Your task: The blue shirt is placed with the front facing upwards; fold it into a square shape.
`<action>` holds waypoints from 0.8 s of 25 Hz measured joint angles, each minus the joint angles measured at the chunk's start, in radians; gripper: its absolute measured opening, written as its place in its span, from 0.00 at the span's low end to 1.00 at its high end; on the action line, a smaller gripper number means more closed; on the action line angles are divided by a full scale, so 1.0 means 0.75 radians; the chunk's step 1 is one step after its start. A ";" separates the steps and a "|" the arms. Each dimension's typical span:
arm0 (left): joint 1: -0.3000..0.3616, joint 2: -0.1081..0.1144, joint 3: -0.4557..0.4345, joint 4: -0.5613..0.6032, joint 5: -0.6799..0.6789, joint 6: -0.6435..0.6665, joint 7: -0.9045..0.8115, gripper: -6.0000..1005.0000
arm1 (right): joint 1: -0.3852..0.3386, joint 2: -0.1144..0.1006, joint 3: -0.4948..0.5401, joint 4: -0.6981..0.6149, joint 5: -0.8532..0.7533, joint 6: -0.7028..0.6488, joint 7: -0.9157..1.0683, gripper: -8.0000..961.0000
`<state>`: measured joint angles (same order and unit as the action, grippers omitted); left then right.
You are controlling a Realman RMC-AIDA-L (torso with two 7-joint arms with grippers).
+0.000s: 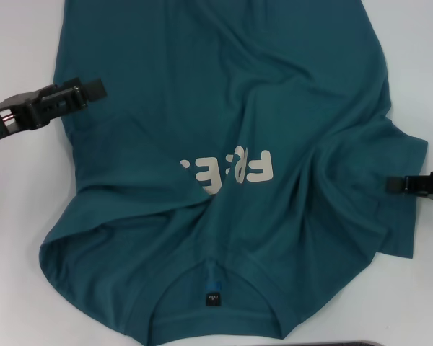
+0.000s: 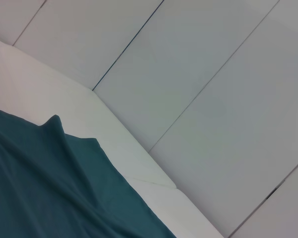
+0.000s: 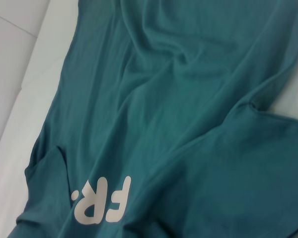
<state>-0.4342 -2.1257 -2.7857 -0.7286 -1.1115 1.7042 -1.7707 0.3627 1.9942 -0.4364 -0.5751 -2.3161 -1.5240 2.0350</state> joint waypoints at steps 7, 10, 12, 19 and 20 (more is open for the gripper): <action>-0.001 0.000 -0.004 0.000 0.000 0.000 -0.001 0.90 | -0.006 -0.009 0.056 -0.005 0.003 -0.038 -0.022 0.14; 0.000 -0.001 -0.004 0.000 0.000 0.000 -0.002 0.90 | -0.009 -0.016 0.091 -0.007 0.004 -0.064 -0.033 0.04; 0.001 -0.001 -0.004 0.000 -0.001 0.000 -0.002 0.90 | -0.012 -0.023 0.126 -0.010 0.004 -0.079 -0.040 0.03; 0.001 -0.001 -0.004 0.000 -0.001 0.000 -0.006 0.90 | -0.049 -0.079 0.229 -0.035 0.004 -0.105 -0.024 0.03; 0.001 -0.001 -0.004 0.000 -0.001 0.000 -0.006 0.90 | -0.055 -0.083 0.237 -0.044 0.004 -0.105 -0.018 0.03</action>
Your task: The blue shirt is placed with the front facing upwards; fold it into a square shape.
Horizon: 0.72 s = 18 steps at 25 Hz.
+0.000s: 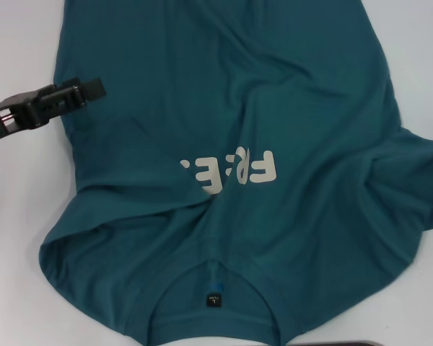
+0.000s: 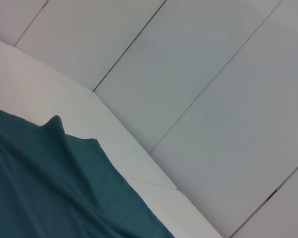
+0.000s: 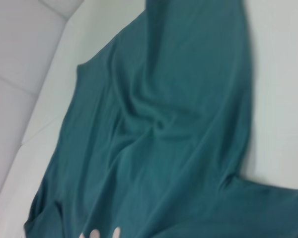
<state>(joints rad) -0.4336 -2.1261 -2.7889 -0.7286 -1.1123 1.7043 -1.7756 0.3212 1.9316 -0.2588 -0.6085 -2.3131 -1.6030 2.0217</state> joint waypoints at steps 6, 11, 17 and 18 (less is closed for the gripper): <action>-0.001 0.000 -0.002 0.000 0.000 0.000 -0.001 0.90 | -0.010 -0.009 0.004 -0.032 -0.029 -0.001 0.028 0.03; -0.003 -0.002 0.004 0.000 0.000 0.000 -0.001 0.90 | -0.011 -0.021 0.007 -0.050 -0.051 0.002 0.041 0.03; -0.008 -0.002 0.011 0.000 0.000 0.000 -0.001 0.90 | -0.005 -0.023 0.008 -0.104 -0.051 0.003 0.070 0.03; -0.008 -0.002 0.011 0.000 0.001 0.000 -0.001 0.90 | 0.000 -0.023 0.005 -0.104 -0.051 0.004 0.071 0.03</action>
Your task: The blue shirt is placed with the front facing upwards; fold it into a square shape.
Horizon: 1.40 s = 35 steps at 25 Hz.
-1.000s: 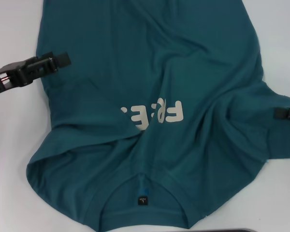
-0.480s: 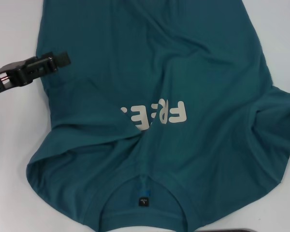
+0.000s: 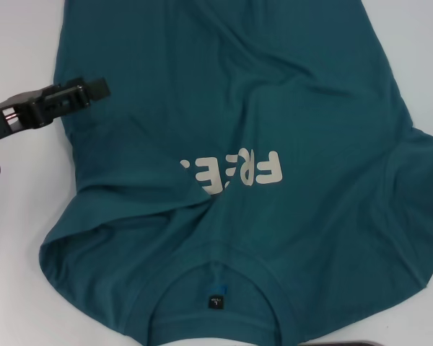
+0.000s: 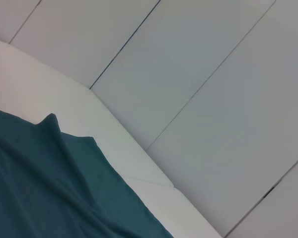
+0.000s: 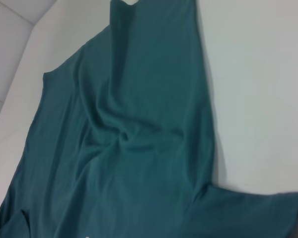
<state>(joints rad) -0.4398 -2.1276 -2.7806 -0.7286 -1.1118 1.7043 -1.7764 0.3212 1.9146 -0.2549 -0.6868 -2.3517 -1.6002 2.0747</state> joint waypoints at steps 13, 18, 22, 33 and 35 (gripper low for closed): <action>-0.001 -0.003 -0.001 0.000 0.004 0.000 0.001 0.90 | 0.044 -0.001 -0.002 -0.035 -0.018 -0.054 -0.009 0.04; -0.002 -0.004 -0.001 0.000 0.004 0.000 0.001 0.90 | 0.100 0.008 -0.014 -0.035 0.047 -0.153 -0.018 0.04; -0.003 -0.004 -0.001 0.000 0.003 0.000 0.003 0.90 | 0.161 0.024 -0.029 -0.036 0.057 -0.207 -0.019 0.04; -0.007 -0.006 -0.009 0.000 0.000 -0.009 0.008 0.90 | 0.301 0.102 -0.194 -0.021 0.051 -0.155 -0.006 0.04; -0.007 -0.006 -0.009 0.006 0.000 -0.014 0.008 0.90 | 0.307 0.112 -0.228 -0.020 0.050 -0.139 -0.002 0.04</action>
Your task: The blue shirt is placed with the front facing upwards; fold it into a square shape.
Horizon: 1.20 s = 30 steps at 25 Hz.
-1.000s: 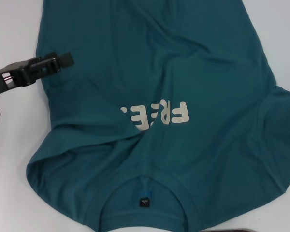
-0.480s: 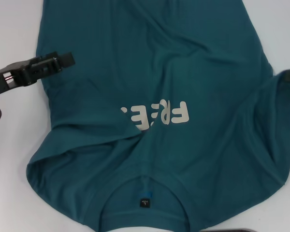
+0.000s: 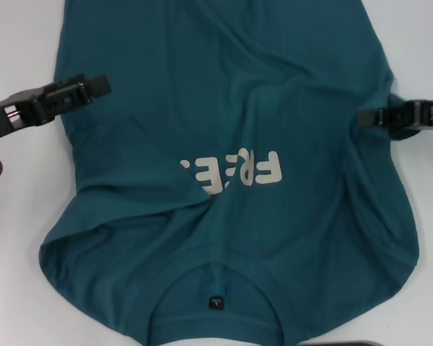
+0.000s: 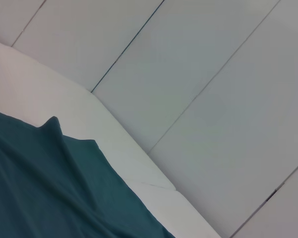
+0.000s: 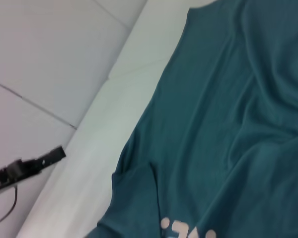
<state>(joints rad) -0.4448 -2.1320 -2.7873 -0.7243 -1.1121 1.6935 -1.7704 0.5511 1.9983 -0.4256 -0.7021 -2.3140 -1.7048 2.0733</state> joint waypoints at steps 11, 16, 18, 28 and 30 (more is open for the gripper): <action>0.000 0.006 0.007 0.011 0.000 -0.036 0.000 0.90 | 0.008 0.000 -0.093 0.001 0.011 0.020 0.015 0.21; 0.000 0.006 0.008 0.011 0.000 -0.038 -0.001 0.90 | 0.019 0.006 -0.103 0.001 0.007 0.049 0.023 0.37; 0.000 0.006 0.008 0.011 0.000 -0.039 -0.001 0.90 | 0.019 0.007 -0.103 0.000 0.009 0.059 0.031 0.42; -0.002 0.006 0.008 0.023 0.000 -0.061 0.001 0.90 | 0.057 0.000 -0.096 -0.002 0.018 0.140 0.067 0.76; -0.002 0.006 0.010 0.023 0.000 -0.066 0.001 0.90 | 0.075 0.003 -0.115 0.002 0.012 0.162 0.083 0.82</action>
<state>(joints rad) -0.4465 -2.1276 -2.7801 -0.7070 -1.1121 1.6437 -1.7698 0.6078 2.0004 -0.5117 -0.7009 -2.3049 -1.5830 2.1353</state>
